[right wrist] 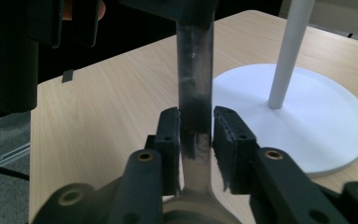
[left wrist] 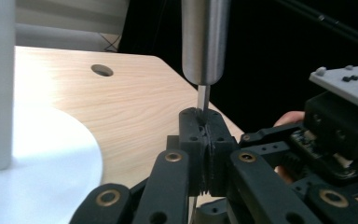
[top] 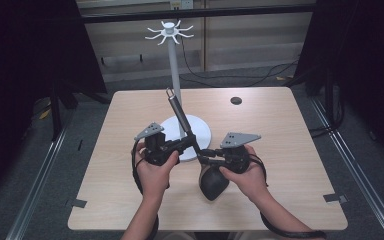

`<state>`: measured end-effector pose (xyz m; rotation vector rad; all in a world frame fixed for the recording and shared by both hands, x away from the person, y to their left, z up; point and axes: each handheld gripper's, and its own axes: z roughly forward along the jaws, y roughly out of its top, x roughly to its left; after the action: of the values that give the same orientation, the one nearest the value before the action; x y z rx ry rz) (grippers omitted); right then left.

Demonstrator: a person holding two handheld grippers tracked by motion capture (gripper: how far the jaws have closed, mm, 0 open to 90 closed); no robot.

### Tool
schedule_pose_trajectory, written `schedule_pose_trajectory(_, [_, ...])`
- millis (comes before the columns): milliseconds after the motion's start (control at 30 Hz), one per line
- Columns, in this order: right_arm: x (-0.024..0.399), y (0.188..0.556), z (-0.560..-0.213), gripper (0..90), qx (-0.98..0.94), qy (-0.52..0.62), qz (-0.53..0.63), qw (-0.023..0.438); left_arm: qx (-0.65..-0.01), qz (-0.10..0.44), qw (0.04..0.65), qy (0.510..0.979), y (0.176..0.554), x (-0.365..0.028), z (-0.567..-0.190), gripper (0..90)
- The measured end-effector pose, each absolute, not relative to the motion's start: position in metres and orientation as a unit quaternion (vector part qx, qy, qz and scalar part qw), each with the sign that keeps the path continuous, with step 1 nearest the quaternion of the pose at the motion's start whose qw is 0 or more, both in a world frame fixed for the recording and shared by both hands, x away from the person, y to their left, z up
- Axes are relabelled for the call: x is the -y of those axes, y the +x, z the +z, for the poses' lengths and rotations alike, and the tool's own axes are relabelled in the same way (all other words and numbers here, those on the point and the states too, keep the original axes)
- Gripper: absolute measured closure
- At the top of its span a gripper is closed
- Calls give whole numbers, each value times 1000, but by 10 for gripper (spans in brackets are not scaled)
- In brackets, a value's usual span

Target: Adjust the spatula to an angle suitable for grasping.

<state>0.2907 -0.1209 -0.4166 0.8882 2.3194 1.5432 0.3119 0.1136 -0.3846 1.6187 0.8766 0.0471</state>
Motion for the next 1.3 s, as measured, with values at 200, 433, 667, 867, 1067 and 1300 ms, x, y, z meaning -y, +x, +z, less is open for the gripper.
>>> schedule_pose_trajectory(200, [129, 290, -418, 590, -786, 304, 525, 117, -371, 32, 597, 711, 314, -114, -380, 884])
schedule_pose_trajectory(433, [143, 288, -421, 488, -788, 314, 515, 123, -359, 42, 594, 719, 319, -112, -370, 884])
schedule_pose_trajectory(667, [161, 286, -433, 412, -791, 333, 499, 123, -352, 53, 584, 729, 323, -111, -359, 884])
schedule_pose_trajectory(867, [171, 286, -446, 367, -795, 349, 481, 122, -347, 56, 581, 734, 325, -110, -354, 884])
schedule_pose_trajectory(1067, [175, 286, -454, 341, -801, 354, 469, 114, -342, 55, 580, 738, 327, -108, -347, 884])
schedule_pose_trajectory(1300, [180, 286, -458, 323, -800, 362, 464, 116, -333, 57, 581, 741, 329, -108, -337, 884])
